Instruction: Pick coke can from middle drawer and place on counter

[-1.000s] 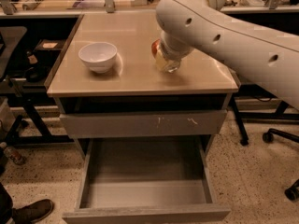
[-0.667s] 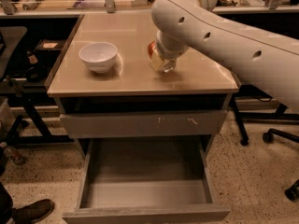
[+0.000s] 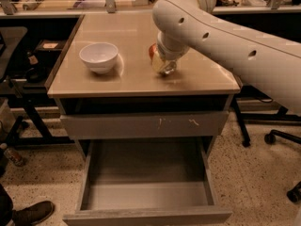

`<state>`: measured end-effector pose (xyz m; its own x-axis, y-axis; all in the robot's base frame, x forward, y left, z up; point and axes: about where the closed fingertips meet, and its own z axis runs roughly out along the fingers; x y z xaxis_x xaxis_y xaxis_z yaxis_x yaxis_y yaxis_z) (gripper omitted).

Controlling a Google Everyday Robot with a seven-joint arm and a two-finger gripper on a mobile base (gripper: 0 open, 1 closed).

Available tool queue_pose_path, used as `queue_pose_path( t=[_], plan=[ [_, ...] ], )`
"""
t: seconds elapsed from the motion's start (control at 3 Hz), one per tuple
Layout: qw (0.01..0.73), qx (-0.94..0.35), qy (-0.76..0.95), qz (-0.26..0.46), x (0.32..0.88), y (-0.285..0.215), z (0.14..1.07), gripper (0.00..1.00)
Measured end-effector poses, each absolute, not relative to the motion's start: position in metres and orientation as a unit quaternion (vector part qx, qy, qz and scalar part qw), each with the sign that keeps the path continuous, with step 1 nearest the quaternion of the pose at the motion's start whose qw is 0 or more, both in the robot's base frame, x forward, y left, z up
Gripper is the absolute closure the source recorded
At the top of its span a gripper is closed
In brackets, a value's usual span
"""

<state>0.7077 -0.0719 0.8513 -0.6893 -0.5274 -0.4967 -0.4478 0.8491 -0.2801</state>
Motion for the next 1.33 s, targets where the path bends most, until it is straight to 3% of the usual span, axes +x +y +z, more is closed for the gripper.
queue_pose_path(
  t=[1.0,1.33],
  plan=[
    [0.291,-0.266,0.917,-0.068,0.7077,-0.0718,0.8513,0.12],
    [0.291,-0.266,0.917,-0.068,0.7077,-0.0718,0.8512,0.00]
  ],
)
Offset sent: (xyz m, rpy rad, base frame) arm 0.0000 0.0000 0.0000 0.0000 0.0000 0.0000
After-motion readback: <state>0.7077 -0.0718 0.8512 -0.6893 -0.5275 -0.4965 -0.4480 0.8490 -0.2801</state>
